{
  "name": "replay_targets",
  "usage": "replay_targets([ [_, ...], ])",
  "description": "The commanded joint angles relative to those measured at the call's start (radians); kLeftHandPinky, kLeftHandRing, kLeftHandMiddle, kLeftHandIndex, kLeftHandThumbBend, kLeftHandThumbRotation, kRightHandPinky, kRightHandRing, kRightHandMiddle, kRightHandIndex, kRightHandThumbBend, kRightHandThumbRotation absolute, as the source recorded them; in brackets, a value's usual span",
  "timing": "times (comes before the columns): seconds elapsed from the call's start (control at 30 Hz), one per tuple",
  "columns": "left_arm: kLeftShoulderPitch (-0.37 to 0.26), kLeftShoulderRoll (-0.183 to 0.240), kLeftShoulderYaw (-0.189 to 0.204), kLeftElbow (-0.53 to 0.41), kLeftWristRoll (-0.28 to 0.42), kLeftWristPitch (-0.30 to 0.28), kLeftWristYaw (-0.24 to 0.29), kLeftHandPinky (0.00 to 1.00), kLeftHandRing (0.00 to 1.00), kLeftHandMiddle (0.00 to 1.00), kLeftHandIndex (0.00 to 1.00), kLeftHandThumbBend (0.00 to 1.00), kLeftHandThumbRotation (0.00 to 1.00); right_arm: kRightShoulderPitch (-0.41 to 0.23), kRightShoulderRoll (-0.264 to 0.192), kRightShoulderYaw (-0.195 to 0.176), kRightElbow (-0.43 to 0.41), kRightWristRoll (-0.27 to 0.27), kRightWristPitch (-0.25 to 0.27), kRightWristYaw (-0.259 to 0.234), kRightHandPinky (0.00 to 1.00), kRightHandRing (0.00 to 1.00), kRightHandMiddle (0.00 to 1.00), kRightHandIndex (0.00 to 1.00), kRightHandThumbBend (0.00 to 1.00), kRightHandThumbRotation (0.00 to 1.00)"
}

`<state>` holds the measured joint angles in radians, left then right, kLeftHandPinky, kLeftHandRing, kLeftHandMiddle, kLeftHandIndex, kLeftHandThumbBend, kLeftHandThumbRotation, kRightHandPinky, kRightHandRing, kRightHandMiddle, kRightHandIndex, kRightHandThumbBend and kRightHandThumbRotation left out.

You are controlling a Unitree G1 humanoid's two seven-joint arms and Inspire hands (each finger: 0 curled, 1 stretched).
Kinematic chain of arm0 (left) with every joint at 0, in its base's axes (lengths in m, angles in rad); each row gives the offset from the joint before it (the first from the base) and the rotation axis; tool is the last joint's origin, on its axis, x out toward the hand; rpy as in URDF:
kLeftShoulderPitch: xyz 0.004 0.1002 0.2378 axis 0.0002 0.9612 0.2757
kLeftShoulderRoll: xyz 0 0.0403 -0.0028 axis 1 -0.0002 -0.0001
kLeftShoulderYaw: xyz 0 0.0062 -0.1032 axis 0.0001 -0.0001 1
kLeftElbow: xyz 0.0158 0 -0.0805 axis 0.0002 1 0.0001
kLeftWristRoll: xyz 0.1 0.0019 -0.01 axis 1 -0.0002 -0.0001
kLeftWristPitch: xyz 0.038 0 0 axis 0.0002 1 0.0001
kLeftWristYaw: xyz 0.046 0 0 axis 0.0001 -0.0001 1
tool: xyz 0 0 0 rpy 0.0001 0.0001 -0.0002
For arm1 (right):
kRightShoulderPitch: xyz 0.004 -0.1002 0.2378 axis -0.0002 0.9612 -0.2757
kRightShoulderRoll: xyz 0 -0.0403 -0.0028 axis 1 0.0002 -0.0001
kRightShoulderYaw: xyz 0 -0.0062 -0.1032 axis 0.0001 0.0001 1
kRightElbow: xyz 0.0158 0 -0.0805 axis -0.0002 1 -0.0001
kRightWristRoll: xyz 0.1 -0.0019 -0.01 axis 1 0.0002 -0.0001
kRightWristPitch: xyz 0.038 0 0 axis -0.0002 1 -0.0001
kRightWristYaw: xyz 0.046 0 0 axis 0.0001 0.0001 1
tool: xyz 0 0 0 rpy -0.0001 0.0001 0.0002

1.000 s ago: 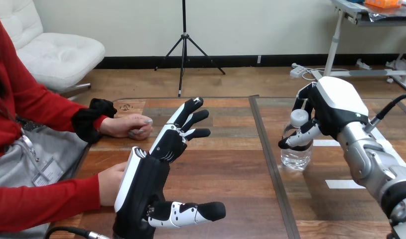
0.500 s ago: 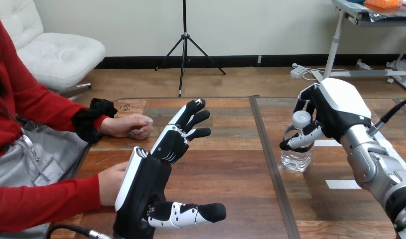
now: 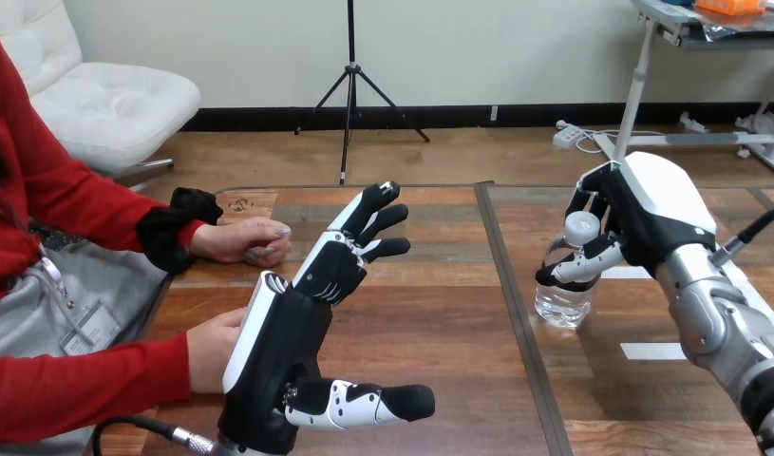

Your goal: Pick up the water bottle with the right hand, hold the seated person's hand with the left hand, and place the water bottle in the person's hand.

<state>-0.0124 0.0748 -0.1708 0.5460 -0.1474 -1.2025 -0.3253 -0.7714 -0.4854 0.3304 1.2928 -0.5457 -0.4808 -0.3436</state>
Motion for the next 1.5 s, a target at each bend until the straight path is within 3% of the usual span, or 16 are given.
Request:
replay_targets([
  [0.0,-0.056,0.007,0.001,-0.019,-0.033,0.011,-0.018,0.8,0.9,0.93,0.92,1.0,0.45,-0.037,-0.031,-0.044,-0.078,0.041,-0.048,-0.001,0.13,0.18,0.24,0.26,0.97,0.0],
  [0.5,-0.057,0.012,0.01,-0.018,-0.041,0.009,-0.042,0.8,0.9,0.93,0.92,1.0,0.44,0.002,-0.03,-0.106,-0.147,0.123,-0.116,0.069,0.13,0.18,0.24,0.25,0.96,0.0],
  [0.77,-0.058,0.011,0.019,-0.018,-0.04,0.009,-0.047,0.8,0.9,0.94,0.92,1.0,0.45,0.029,-0.026,-0.142,-0.212,0.175,-0.146,0.131,0.14,0.19,0.24,0.25,0.96,0.0],
  [0.9,-0.059,0.013,0.015,-0.021,-0.056,0.012,-0.059,0.79,0.9,0.93,0.92,1.0,0.45,0.037,-0.031,-0.144,-0.238,0.165,-0.149,0.125,0.14,0.19,0.24,0.25,0.96,0.0],
  [1.1,-0.061,0.016,0.033,-0.015,-0.027,0.005,-0.051,0.79,0.9,0.93,0.92,1.0,0.46,0.057,-0.031,-0.164,-0.289,0.185,-0.148,0.15,0.14,0.18,0.23,0.24,0.97,0.0],
  [1.2,-0.059,0.015,0.022,-0.023,-0.058,0.018,-0.064,0.79,0.89,0.93,0.92,1.0,0.46,0.07,-0.032,-0.175,-0.33,0.195,-0.136,0.167,0.14,0.18,0.23,0.24,0.97,0.0],
  [1.47,-0.064,0.023,0.031,-0.016,-0.049,0.013,-0.068,0.79,0.9,0.94,0.93,1.0,0.46,0.108,-0.032,-0.21,-0.422,0.215,-0.144,0.195,0.13,0.17,0.22,0.23,0.97,0.0],
])
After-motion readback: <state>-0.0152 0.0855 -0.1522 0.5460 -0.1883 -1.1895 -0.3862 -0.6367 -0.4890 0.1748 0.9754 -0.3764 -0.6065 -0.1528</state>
